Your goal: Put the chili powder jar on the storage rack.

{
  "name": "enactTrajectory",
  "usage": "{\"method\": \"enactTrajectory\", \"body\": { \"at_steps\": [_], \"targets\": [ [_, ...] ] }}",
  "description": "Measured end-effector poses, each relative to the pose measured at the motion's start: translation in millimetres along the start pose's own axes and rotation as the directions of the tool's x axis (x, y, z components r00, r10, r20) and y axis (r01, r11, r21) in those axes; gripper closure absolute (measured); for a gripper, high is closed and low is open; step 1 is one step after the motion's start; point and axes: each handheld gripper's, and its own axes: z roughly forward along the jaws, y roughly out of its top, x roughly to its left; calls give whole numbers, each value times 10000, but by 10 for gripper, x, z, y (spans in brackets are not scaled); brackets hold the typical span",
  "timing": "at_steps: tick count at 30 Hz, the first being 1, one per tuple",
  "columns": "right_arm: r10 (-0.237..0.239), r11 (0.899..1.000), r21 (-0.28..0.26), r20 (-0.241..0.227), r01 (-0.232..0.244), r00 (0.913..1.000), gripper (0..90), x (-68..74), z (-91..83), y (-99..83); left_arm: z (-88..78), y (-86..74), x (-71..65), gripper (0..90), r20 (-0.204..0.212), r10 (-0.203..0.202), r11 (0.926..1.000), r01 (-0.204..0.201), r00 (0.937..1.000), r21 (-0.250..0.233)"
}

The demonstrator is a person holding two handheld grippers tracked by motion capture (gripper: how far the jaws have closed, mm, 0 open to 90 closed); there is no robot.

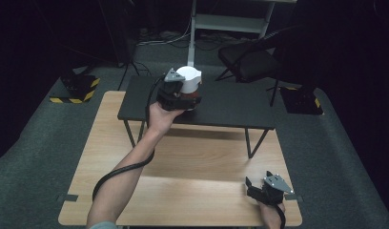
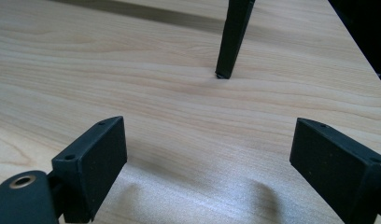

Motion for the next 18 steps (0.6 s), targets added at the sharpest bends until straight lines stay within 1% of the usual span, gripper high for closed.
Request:
{"method": "enactTrajectory", "body": {
  "at_steps": [2, 3, 4, 5, 6, 7, 8, 9, 10, 11, 14, 15, 16, 17, 18],
  "targets": [
    [-10, 10000, -43, 25, 10, 10000, 105, 3, -3, -7, 49, 43, 5, 310, -139, -59, 10000, 60, 9999, 41],
    [39, 10000, -52, 37, -39, 10000, 105, 1, -3, -8, 79, 56, 27, 309, -142, -175, 9998, 177, 9997, 89],
    [39, 10000, -52, 37, -39, 10000, 105, 1, -3, -8, 79, 56, 27, 309, -142, -175, 9998, 177, 9997, 89],
    [180, 9998, -108, 90, -179, 9998, 104, -2, -8, -16, 116, 39, 40, 309, -163, -330, 9994, 331, 9993, 90],
    [180, 9998, -108, 90, -179, 9998, 104, -2, -8, -16, 116, 39, 40, 309, -163, -330, 9994, 331, 9993, 90],
    [168, 9998, -81, 88, -168, 9998, 104, -2, -5, -11, 159, 22, 30, 309, -273, -322, 9992, 329, 9991, 246],
    [145, 9999, -62, 91, -145, 9999, 105, 3, -6, -10, 159, 22, 30, 310, -273, -322, 9992, 329, 9991, 246],
    [109, 9999, -55, 78, -109, 9999, 105, 3, -5, -9, 198, 0, 27, 310, -325, -300, 9987, 313, 9990, 398],
    [85, 10000, -45, 73, -85, 9999, 105, 2, -4, -6, 198, 0, 27, 310, -325, -300, 9987, 313, 9990, 398],
    [97, 9999, -44, 72, -97, 9999, 105, 2, -4, -6, 218, -28, 29, 310, -322, -194, 9989, 208, 9993, 413],
    [135, 9999, -87, 94, -134, 9999, 105, 2, -6, -12, 223, -19, 16, 309, -364, -132, 9989, 148, 9993, 448],
    [129, 9999, -81, 90, -128, 9999, 105, 1, -4, -11, 227, -28, -13, 309, -422, 96, 9990, -77, 9991, 434],
    [129, 9999, -81, 90, -128, 9999, 105, 1, -4, -11, 227, -28, -13, 310, -422, 96, 9990, -77, 9991, 434],
    [91, 9999, -84, 95, -90, 9999, 104, 2, -4, -11, 227, -48, -59, 309, -503, 520, 9979, -499, 9974, 413],
    [91, 9999, -84, 95, -90, 9999, 104, 2, -4, -11, 227, -48, -59, 309, -503, 520, 9979, -499, 9974, 413]
  ]
}}
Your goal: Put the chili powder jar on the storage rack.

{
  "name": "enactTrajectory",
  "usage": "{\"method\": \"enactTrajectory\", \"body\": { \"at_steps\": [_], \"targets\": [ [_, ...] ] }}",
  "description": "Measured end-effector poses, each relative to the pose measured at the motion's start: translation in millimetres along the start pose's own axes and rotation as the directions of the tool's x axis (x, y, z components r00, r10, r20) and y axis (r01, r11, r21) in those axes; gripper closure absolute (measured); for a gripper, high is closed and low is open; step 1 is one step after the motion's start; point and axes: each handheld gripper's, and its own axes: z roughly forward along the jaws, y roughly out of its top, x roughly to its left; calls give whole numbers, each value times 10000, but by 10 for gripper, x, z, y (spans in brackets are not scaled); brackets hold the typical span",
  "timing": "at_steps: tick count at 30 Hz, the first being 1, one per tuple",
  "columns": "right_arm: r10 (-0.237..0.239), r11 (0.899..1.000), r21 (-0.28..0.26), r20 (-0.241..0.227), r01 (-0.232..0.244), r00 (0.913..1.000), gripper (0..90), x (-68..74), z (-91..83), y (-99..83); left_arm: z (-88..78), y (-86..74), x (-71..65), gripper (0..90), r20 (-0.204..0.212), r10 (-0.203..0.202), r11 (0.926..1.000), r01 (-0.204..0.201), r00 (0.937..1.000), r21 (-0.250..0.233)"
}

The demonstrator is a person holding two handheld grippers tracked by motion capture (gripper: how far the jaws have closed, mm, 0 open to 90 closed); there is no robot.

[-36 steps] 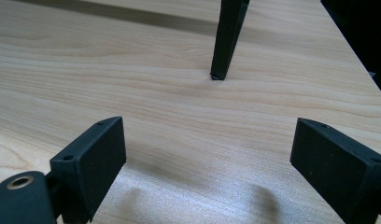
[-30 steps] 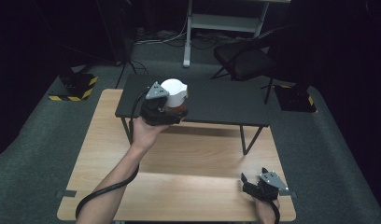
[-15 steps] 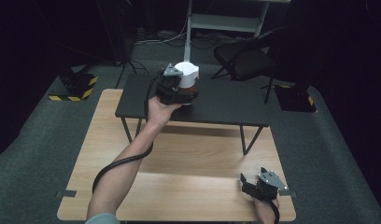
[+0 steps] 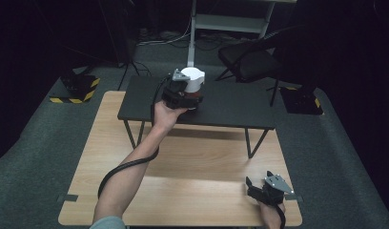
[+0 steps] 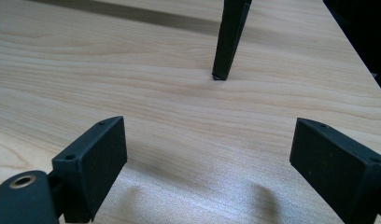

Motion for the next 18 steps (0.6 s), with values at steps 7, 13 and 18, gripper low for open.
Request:
{"method": "enactTrajectory", "body": {
  "at_steps": [7, 13, 18],
  "targets": [
    [-87, 9999, 52, -18, 87, 10000, 106, 8, 7, 9, 9, -36, -52, 309, -189, 37, 9999, -40, 9998, -130],
    [-92, 9999, 52, -19, 92, 10000, 106, 8, 7, 9, 10, -40, -42, 309, -167, -41, 9999, 39, 9999, -137],
    [-89, 9999, 139, 41, 88, 10000, 108, 18, 18, 26, 14, -27, -13, 305, -54, -63, 9999, 63, 10000, -96]
  ]
}}
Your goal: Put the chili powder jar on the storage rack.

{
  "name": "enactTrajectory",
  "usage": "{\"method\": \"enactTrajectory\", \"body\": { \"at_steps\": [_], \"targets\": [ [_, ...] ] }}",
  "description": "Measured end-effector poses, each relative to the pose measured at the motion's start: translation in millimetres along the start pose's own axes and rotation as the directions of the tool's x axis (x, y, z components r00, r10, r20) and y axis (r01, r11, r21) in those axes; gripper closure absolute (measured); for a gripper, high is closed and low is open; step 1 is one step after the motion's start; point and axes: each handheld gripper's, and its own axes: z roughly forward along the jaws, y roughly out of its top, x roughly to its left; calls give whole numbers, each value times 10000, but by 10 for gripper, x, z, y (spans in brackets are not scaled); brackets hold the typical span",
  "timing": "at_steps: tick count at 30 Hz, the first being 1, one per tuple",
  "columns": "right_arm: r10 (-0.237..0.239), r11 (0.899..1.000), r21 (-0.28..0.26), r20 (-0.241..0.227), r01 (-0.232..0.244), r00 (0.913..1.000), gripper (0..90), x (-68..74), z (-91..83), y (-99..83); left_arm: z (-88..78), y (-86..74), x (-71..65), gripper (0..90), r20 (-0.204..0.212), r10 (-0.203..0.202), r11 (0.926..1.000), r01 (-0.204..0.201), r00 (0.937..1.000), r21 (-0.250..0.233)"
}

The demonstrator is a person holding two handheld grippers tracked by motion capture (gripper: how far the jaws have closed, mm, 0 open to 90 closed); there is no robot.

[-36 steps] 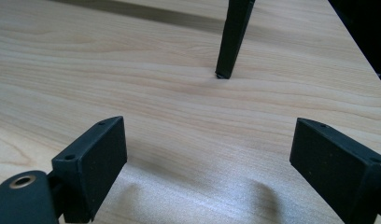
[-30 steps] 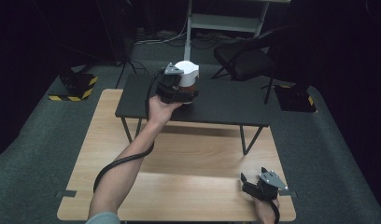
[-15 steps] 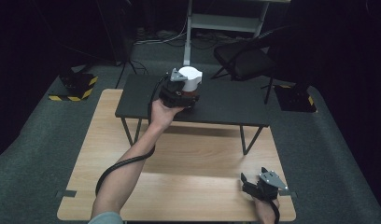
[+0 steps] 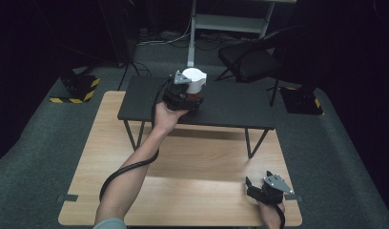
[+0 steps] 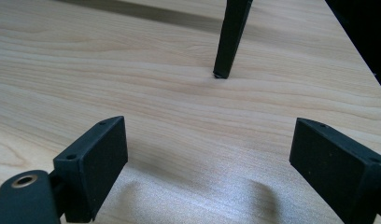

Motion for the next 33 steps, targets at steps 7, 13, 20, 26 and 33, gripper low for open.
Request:
{"method": "enactTrajectory", "body": {
  "at_steps": [7, 13, 20, 26, 33],
  "targets": [
    [173, 9997, -191, 65, -172, 9998, 108, -8, -20, -32, -6, -5, 115, 138, 551, -548, 9983, 558, 9970, -176],
    [285, 9992, -277, 114, -282, 9995, 109, -10, -28, -44, -45, 24, -7, 56, -162, -355, 9992, 358, 9992, 169],
    [169, 9995, -258, 106, -166, 9998, 109, -6, -30, -44, -264, -33, -66, 50, -567, -87, 10000, 86, 9984, -31],
    [373, 9985, -399, 184, -366, 9991, 109, -5, -48, -68, -487, -172, 9, 37, -83, -166, 9998, 165, 9998, -128],
    [228, 9993, -304, 213, -221, 9995, 108, 14, -41, -54, -1016, -634, -51, 25, -14, -136, 9972, 135, 9999, -737]
  ]
}}
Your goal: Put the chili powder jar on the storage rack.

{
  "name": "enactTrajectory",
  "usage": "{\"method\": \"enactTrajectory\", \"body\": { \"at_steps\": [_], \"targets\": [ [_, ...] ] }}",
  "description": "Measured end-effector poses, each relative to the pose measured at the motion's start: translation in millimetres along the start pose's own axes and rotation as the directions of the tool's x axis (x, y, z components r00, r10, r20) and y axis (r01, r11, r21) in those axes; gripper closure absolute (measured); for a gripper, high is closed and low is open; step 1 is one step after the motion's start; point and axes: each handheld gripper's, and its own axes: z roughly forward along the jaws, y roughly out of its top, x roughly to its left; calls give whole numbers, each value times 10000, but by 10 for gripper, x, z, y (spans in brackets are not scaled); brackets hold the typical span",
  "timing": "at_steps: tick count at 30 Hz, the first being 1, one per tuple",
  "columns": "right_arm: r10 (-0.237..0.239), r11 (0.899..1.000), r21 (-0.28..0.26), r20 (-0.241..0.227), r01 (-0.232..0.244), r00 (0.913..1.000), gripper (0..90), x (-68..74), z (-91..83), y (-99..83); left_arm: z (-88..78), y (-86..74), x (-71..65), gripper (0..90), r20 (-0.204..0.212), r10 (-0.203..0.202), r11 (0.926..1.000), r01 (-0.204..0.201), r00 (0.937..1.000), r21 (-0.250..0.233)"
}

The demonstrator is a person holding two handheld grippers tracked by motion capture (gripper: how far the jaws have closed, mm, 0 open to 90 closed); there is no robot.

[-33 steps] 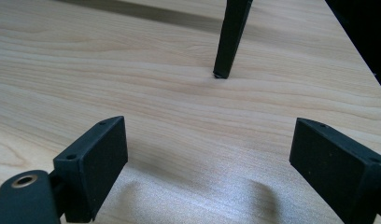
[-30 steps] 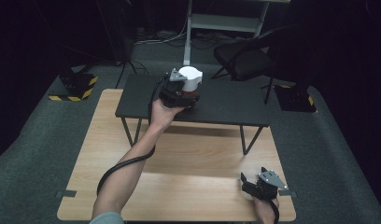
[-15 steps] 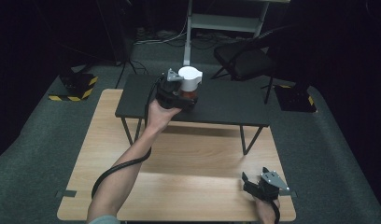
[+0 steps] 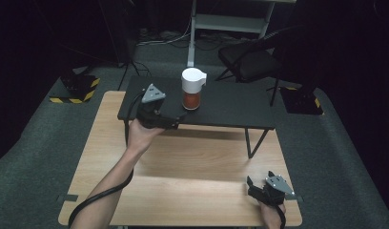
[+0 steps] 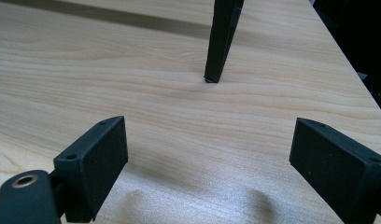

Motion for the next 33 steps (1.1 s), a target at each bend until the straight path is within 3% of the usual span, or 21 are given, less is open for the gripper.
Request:
{"method": "enactTrajectory", "body": {
  "at_steps": [6, 7, 8, 9, 10, 11, 14, 16, 17, 18, 20, 22, 23, 24, 26, 31, 32, 33],
  "targets": [
    [-26, 10000, 74, -19, 26, 10000, 108, 0, 3, 10, -382, -527, -187, 32, -324, 205, 9985, -221, 9993, -495],
    [-62, 9999, 123, -22, 62, 10000, 108, 5, 8, 18, -382, -527, -187, 32, -324, 205, 9985, -221, 9993, -495],
    [-95, 9998, 147, -12, 96, 10000, 108, 11, 10, 23, -458, -704, -251, 34, -436, 297, 9986, -315, 9986, -418],
    [-104, 9998, 139, -3, 104, 9999, 108, 14, 8, 21, -458, -704, -251, 35, -436, 297, 9986, -315, 9986, -418],
    [-90, 9999, 89, 4, 90, 10000, 108, 12, 2, 13, -493, -898, -293, 35, -559, 145, 9998, -151, 9983, -109],
    [-90, 9999, 89, 4, 90, 10000, 108, 12, 2, 13, -493, -898, -293, 37, -559, 145, 9998, -151, 9983, -109],
    [176, 9998, -58, 56, -175, 9998, 107, -3, -14, -11, -469, -1254, -336, 37, -987, -481, 9980, 517, 9940, 351],
    [99, 9999, 42, 38, -99, 9999, 107, 1, -5, 5, -450, -1493, -317, 35, -1056, -1080, 9934, 1116, 9885, 280],
    [99, 9999, 42, 38, -99, 9999, 107, 1, -5, 5, -450, -1493, -317, 34, -1056, -1080, 9934, 1116, 9885, 280],
    [-41, 9999, 120, -20, 41, 10000, 107, 4, 5, 17, -403, -1679, -321, 33, -1370, -1534, 9862, 1604, 9786, 410],
    [-92, 9999, 133, -66, 93, 9999, 107, 2, 5, 18, -344, -1825, -300, 30, -1594, -1961, 9765, 2076, 9675, 586],
    [-64, 9999, 140, -73, 65, 10000, 107, -1, 5, 19, -281, -1920, -298, 26, -1875, -2049, 9714, 2230, 9607, 810],
    [-56, 9999, 138, -67, 57, 10000, 107, -1, 3, 19, -281, -1920, -298, 25, -1875, -2049, 9714, 2230, 9607, 810],
    [-53, 9999, 134, -61, 54, 10000, 107, 0, 2, 18, -187, -1983, -309, 25, -2250, -1871, 9691, 2171, 9562, 1169],
    [-42, 9999, 133, -37, 42, 10000, 107, 2, 1, 18, -138, -2004, -301, 22, -2415, -1798, 9662, 2173, 9536, 1388],
    [-25, 9999, 157, -2, 25, 10000, 107, 7, 1, 21, -38, -2134, -285, 6, -2741, -2212, 9546, 2653, 9359, 1356],
    [-19, 9999, 167, 5, 18, 10000, 107, 8, 3, 23, -2, -2174, -275, 6, -2830, -2410, 9455, 2904, 9283, 1474],
    [-19, 9999, 167, 5, 18, 10000, 107, 8, 3, 23, -2, -2174, -275, 6, -2830, -2410, 9455, 2904, 9283, 1474]
  ]
}}
